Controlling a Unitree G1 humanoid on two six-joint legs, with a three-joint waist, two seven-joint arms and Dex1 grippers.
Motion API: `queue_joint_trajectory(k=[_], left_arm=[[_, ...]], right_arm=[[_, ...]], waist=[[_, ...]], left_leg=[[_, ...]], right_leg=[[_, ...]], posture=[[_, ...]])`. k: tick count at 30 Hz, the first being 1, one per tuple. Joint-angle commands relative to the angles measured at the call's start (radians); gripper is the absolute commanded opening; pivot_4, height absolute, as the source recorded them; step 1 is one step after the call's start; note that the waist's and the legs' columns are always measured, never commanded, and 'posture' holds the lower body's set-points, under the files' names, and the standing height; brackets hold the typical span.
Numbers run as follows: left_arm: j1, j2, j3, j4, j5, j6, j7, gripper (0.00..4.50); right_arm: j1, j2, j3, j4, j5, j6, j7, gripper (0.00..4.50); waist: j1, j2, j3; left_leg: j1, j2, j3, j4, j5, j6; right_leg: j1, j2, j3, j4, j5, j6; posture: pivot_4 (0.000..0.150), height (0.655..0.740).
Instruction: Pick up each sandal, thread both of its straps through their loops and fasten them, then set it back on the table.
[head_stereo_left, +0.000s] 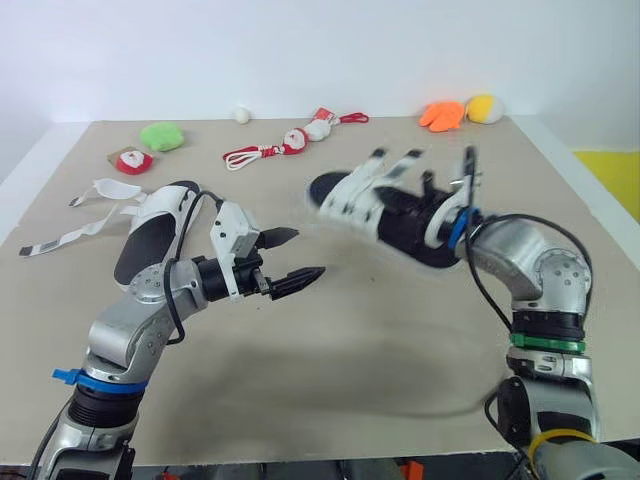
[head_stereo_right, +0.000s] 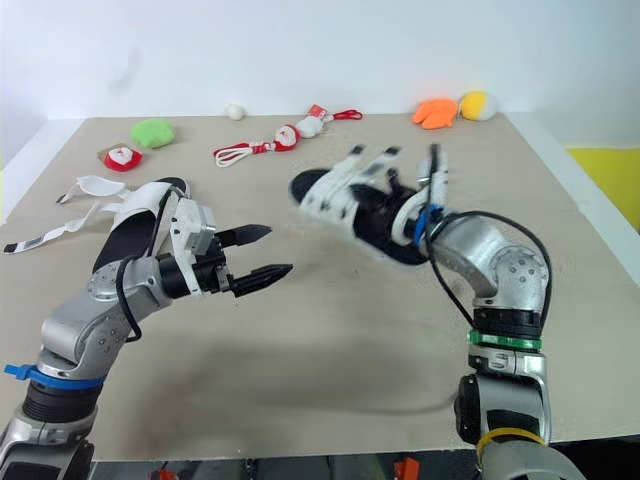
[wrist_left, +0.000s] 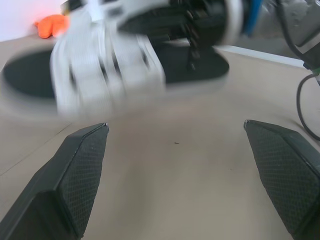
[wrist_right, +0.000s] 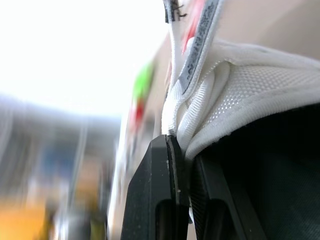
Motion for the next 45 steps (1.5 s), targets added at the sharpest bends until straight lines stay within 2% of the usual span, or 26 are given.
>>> queue_joint_trajectory(k=[1,5,10,11,13,16,21,22,25,28,32,35,38,41,44,45], left_arm=[[-0.029,-0.01,-0.011,0.005,0.004,-0.032,-0.024,4.5],[-0.03,-0.014,-0.013,0.016,0.012,-0.039,-0.029,4.5],[-0.022,-0.013,-0.016,0.006,0.013,-0.037,-0.029,4.5],[-0.017,-0.012,-0.015,0.001,0.013,-0.034,-0.026,4.5],[-0.008,-0.01,-0.013,-0.008,0.012,-0.029,-0.021,4.5],[0.003,-0.009,-0.011,-0.021,0.012,-0.026,-0.011,4.5],[0.013,-0.005,-0.008,-0.033,0.01,-0.023,-0.002,4.5],[0.015,-0.003,-0.007,-0.033,0.01,-0.023,0.0,4.5],[0.022,0.004,-0.002,-0.033,0.011,-0.026,0.001,4.5],[0.024,0.006,0.001,-0.033,0.008,-0.025,0.002,4.5],[0.025,-0.001,-0.008,-0.025,0.016,-0.034,0.003,4.5],[0.021,0.008,-0.007,-0.016,0.033,-0.046,0.001,4.5],[0.019,0.019,0.008,-0.003,0.069,-0.077,0.011,4.5],[0.009,0.031,0.045,0.024,0.143,-0.15,0.07,4.5],[0.004,0.088,0.086,0.066,0.281,-0.236,0.162,4.5],[0.004,0.131,0.092,0.094,0.379,-0.28,0.218,4.5]], right_arm=[[-0.029,-0.01,-0.134,-0.033,-0.134,-0.195,-0.012,0.02],[-0.008,0.002,-0.202,0.025,-0.267,-0.298,-0.036,0.02],[0.013,0.021,-0.226,0.095,-0.385,-0.308,-0.089,0.02],[0.02,0.009,-0.218,0.11,-0.428,-0.307,-0.098,0.02],[0.021,0.003,-0.221,0.121,-0.471,-0.303,-0.1,0.02],[0.017,0.003,-0.238,0.108,-0.494,-0.281,-0.095,1.28],[0.051,-0.018,-0.262,0.038,-0.474,-0.178,-0.123,3.77],[0.06,-0.027,-0.271,0.014,-0.448,-0.143,-0.136,4.4],[0.095,-0.066,-0.293,-0.064,-0.322,0.0,-0.199,4.46],[0.127,-0.101,-0.309,-0.123,-0.242,0.061,-0.251,4.46],[0.141,-0.135,-0.297,-0.162,-0.123,0.129,-0.23,4.46],[0.116,-0.14,-0.272,-0.19,-0.01,0.163,-0.159,4.46],[0.1,-0.18,-0.233,-0.256,0.04,0.209,0.007,4.46],[0.1,-0.27,-0.14,-0.348,-0.078,0.257,0.292,4.46],[0.107,-0.403,0.043,-0.462,-0.372,0.182,0.677,4.46],[0.108,-0.46,0.146,-0.495,-0.52,0.108,0.82,4.46]], waist=[[0.003,0.0,0.0],[-0.003,0.001,0.0],[-0.005,0.002,0.001],[-0.007,0.008,0.004],[-0.007,0.009,0.003],[-0.005,0.009,0.003],[-0.005,0.009,0.003],[-0.005,0.009,0.003],[-0.004,0.009,0.003],[-0.004,0.009,0.003],[-0.006,0.009,0.003],[-0.007,0.009,0.004],[-0.007,0.01,0.004],[-0.004,0.011,0.005],[-0.004,0.011,0.005],[-0.004,0.011,0.005]], left_leg=[[0.0,0.0,0.0,0.0,0.0,0.0],[0.0,0.0,0.0,-0.002,0.0,0.0],[0.002,0.0,0.001,-0.004,0.0,0.0],[0.003,0.0,0.001,-0.004,0.0,0.0],[0.003,0.0,0.002,-0.004,0.001,0.001],[0.003,0.0,0.002,-0.003,0.002,0.002],[0.003,-0.001,0.002,-0.002,0.002,0.002],[0.003,-0.001,0.002,-0.002,0.002,0.002],[0.003,-0.001,0.002,-0.002,0.002,0.002],[0.003,-0.001,0.002,-0.002,0.002,0.002],[0.003,-0.001,0.002,-0.001,0.002,0.002],[0.003,0.0,0.003,-0.001,0.003,0.003],[0.003,0.0,0.003,-0.001,0.004,0.004],[0.003,0.0,0.003,-0.001,0.004,0.005],[0.003,0.0,0.003,-0.001,0.004,0.005],[0.003,0.0,0.003,-0.001,0.004,0.005]], right_leg=[[0.0,0.0,0.0,0.0,0.0,0.0],[-0.001,-0.001,0.0,0.0,0.0,0.0],[-0.001,0.0,0.001,0.002,0.0,-0.001],[-0.001,0.0,0.001,0.002,0.0,-0.001],[-0.001,0.0,0.003,0.002,0.001,-0.003],[0.0,0.0,0.002,0.002,0.002,-0.003],[0.0,0.0,0.003,0.002,0.002,-0.004],[0.0,0.0,0.002,0.002,0.002,-0.004],[0.0,0.0,0.002,0.002,0.002,-0.004],[0.0,0.0,0.002,0.002,0.002,-0.004],[0.0,0.0,0.003,0.002,0.002,-0.004],[0.0,0.0,0.003,0.002,0.001,-0.002],[0.0,0.001,0.003,0.002,0.001,0.001],[0.0,0.001,0.003,0.002,0.001,0.001],[0.0,0.001,0.003,0.001,0.0,0.002],[0.0,0.001,0.003,0.001,0.0,0.003]], posture=[[0.15,0.74],[0.15,0.74],[0.15,0.74],[0.15,0.74],[0.15,0.74],[0.15,0.74],[0.15,0.74],[0.15,0.74],[0.15,0.74],[0.15,0.74],[0.15,0.74],[0.15,0.74],[0.15,0.74],[0.15,0.74],[0.15,0.74],[0.15,0.74]])
